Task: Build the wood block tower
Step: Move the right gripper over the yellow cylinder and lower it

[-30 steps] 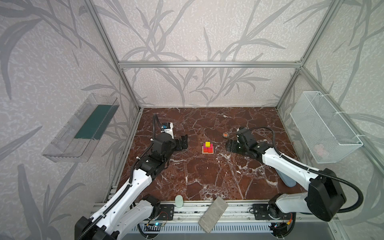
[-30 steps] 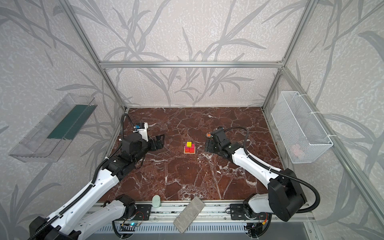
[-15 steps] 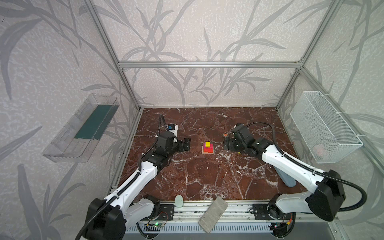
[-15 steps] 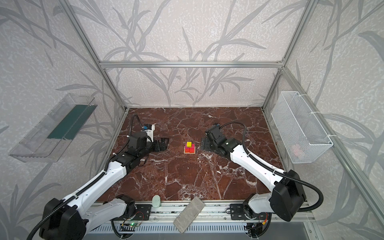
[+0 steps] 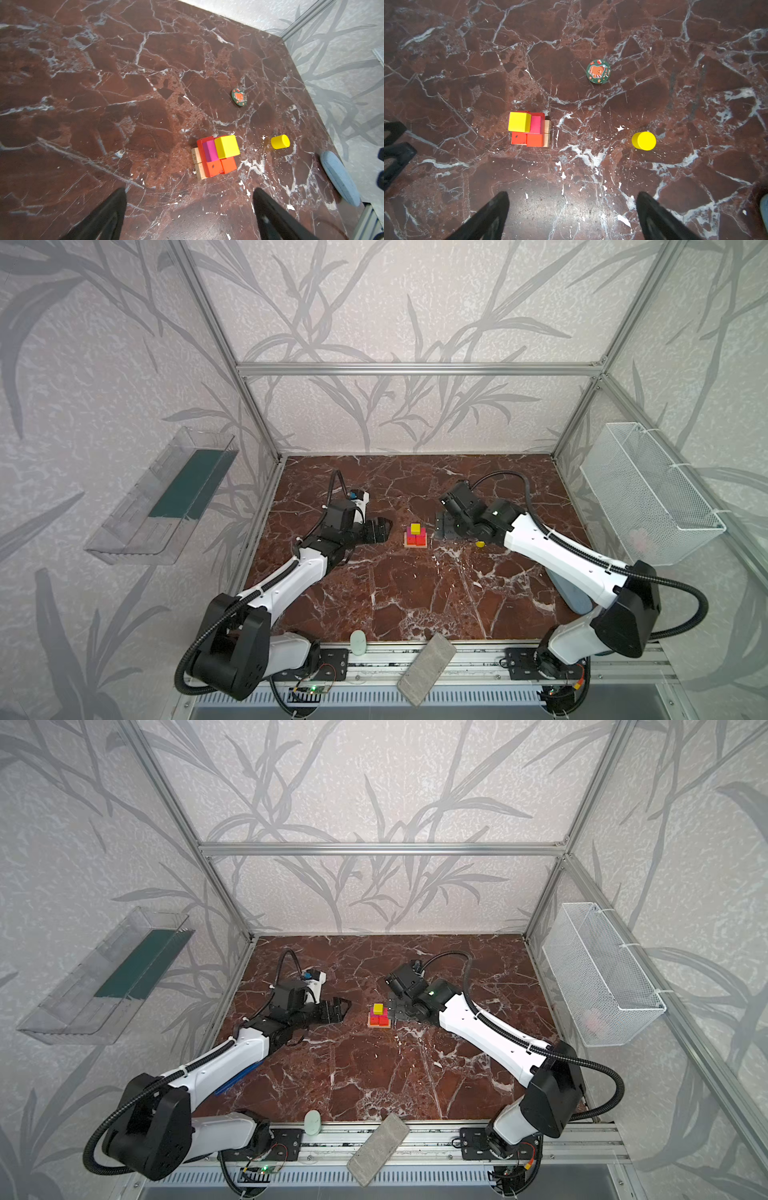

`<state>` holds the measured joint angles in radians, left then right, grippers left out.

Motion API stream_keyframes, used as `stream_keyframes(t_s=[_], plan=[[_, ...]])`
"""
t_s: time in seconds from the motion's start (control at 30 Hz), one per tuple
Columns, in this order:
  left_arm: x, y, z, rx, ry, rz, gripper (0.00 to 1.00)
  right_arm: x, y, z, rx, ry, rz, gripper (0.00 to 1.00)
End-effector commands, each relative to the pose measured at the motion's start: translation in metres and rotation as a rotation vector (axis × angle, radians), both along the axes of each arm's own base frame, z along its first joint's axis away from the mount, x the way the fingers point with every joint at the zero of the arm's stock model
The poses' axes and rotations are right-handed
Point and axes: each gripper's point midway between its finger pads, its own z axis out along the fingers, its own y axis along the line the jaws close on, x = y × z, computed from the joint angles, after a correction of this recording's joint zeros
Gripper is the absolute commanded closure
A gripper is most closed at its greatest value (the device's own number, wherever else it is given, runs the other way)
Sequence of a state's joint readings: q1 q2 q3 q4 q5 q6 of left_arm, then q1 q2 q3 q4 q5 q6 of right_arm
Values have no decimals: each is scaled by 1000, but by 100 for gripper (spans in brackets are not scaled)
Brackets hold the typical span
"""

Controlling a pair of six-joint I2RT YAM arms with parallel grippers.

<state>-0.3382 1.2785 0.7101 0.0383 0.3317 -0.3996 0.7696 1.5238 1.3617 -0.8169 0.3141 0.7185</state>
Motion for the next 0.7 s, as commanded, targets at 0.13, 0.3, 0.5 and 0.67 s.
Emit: stream_keyframes(t_s=[0.13,0.3,0.5,0.67], plan=[[0,-1,25,-32,-93,-17,7,-8,-27,10,-88,-29,-41,3],[-1,0,29,-41,-102,-3,6,-14,-43,12,-136,-50,-41,2],[-1,-6,40,-113,-140,-13,6,-25,-67,16,-175,-88,-44,1],[1,-8,41,-135,-130,-12,6,-32,-83,15,-150,-106,-60,1]])
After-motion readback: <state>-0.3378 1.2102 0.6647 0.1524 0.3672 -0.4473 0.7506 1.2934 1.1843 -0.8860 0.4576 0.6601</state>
